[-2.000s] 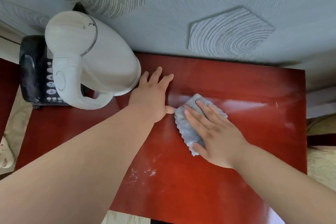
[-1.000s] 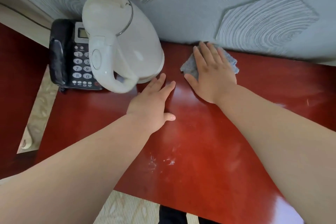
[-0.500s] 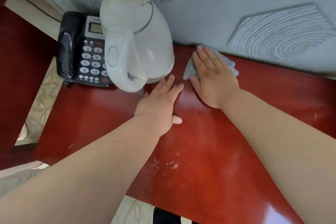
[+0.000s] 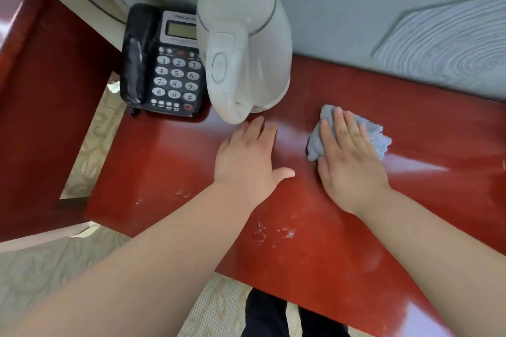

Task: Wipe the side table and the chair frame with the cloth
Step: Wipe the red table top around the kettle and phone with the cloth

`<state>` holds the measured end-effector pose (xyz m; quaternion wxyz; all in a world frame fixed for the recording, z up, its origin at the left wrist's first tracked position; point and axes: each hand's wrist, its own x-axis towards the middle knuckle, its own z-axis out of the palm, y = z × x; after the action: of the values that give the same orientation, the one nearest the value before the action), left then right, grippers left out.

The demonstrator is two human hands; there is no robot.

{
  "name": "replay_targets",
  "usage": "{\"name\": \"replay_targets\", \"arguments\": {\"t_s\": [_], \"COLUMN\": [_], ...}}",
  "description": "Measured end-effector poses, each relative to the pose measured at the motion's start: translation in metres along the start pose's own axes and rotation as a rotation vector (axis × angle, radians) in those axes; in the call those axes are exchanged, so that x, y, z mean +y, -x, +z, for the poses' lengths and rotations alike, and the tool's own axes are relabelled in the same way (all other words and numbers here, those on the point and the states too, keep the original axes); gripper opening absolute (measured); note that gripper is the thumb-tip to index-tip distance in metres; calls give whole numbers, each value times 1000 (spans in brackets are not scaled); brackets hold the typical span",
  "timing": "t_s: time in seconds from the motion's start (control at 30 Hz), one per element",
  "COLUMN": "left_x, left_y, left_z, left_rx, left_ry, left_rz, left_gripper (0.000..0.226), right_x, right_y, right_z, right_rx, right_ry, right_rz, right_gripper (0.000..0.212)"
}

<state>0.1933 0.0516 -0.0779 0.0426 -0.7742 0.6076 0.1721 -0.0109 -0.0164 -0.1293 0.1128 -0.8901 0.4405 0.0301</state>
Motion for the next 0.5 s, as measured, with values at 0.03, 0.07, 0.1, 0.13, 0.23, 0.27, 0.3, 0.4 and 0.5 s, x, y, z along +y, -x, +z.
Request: {"name": "replay_targets", "arguments": {"t_s": [0.03,0.07,0.1,0.13,0.23,0.27,0.3,0.4,0.5], "left_x": [-6,-11,-15,-18,-20,-20,-19,-17,-13], "left_y": [0,-1,-2,-3,-3,-2,-3,-3,-4], "left_z": [-1,-1,-1,0,5,6,7,5,4], "left_rx": [-32,-75,-115,-137,-133,-127,-128,-154,-172], "left_ry": [9,2,-7,-7,23,31,36,44,65], "left_rz": [-18,-24,-22,-21,-26,-29,-32,-47,-70], "left_gripper": [103,105,107,109,109,109,109,109,109], "right_x": [-2,-3,-3,-2,-1,-1,-1,-8,-16], "right_y": [-16,-35,-55,-76,-123,-130,-132,-101,-32], "right_z": [0,-2,-5,-8,-12,-12,-12,-11,-4], "right_rx": [7,9,10,12,23,25,26,26,-14], "right_ry": [4,4,-1,-4,15,19,16,-14,-62], "right_rz": [-11,-15,-11,-6,-12,-16,-24,-119,-262], "right_gripper": [69,71,74,76,76,75,72,66,65]}}
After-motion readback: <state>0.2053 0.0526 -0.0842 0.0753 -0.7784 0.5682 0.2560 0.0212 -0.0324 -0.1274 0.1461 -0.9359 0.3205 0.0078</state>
